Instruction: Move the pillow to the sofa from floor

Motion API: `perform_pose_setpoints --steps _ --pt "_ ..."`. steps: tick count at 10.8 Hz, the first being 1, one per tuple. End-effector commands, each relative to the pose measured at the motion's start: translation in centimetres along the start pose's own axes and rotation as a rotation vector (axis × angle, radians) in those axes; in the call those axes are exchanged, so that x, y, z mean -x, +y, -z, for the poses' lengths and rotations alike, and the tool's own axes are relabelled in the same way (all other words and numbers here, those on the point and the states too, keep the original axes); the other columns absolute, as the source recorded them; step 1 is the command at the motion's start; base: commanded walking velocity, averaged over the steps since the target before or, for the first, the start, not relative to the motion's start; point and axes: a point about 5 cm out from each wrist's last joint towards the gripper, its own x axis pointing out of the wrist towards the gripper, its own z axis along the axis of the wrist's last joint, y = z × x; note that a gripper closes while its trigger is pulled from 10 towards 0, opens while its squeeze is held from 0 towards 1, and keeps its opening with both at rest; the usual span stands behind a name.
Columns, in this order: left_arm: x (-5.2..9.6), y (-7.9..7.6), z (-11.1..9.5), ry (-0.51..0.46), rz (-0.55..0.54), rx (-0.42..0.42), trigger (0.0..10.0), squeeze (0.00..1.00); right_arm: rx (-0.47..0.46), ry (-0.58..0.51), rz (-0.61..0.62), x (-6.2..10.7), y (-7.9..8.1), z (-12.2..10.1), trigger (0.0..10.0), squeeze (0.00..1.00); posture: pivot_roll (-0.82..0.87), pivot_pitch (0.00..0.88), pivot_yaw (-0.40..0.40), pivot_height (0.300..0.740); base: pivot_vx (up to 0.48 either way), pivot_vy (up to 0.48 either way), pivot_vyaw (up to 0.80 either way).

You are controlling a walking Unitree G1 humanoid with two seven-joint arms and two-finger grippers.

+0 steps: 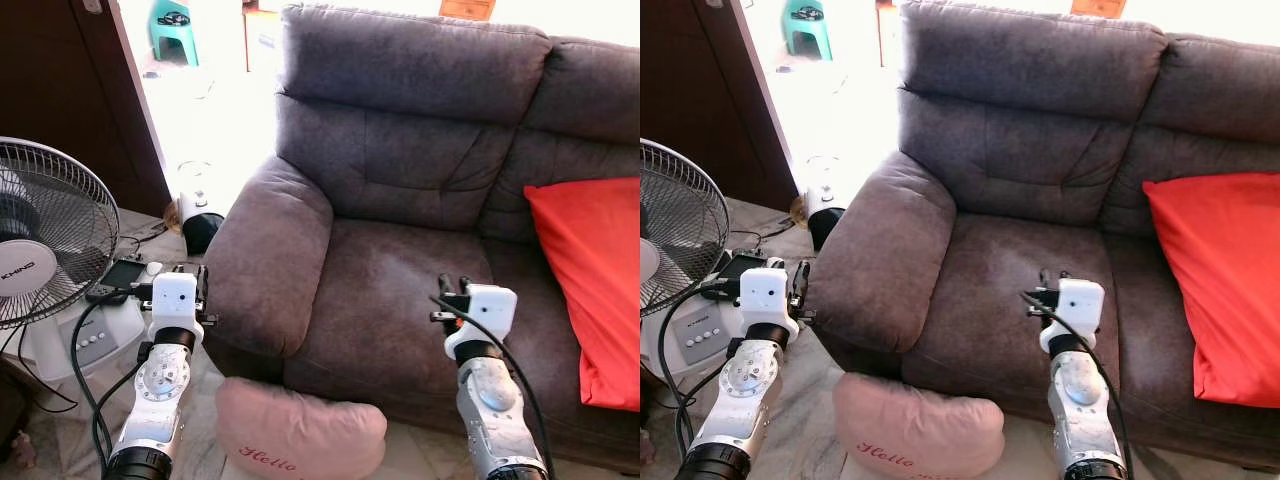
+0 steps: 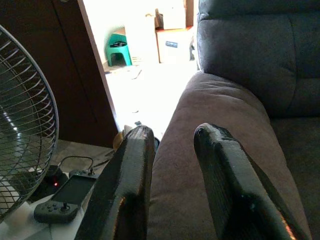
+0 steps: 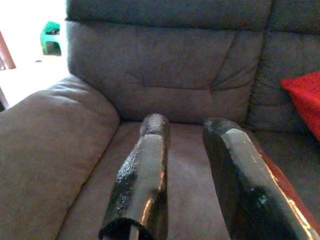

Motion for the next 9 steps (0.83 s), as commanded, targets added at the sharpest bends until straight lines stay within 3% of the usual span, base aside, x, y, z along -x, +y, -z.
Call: perform_pose_setpoints --steps 1,7,9 --pt "-0.32 -0.31 -0.52 -0.017 0.015 -0.011 10.0 0.00 0.008 0.006 -0.010 -0.31 0.10 -0.15 10.0 0.00 0.02 0.029 -0.069 0.726 0.000 0.000 0.00" --pt "-0.22 -0.30 -0.55 -0.017 0.011 -0.008 10.0 0.00 0.013 -0.003 -0.021 -0.39 0.36 -0.41 10.0 0.00 0.02 0.026 -0.071 0.623 0.000 0.000 0.00" --pt "-0.20 -0.31 -0.50 -0.016 0.011 -0.009 10.0 0.00 0.031 0.010 -0.020 -0.36 0.30 -0.17 10.0 0.00 0.02 0.022 -0.071 0.623 0.000 0.000 0.00"
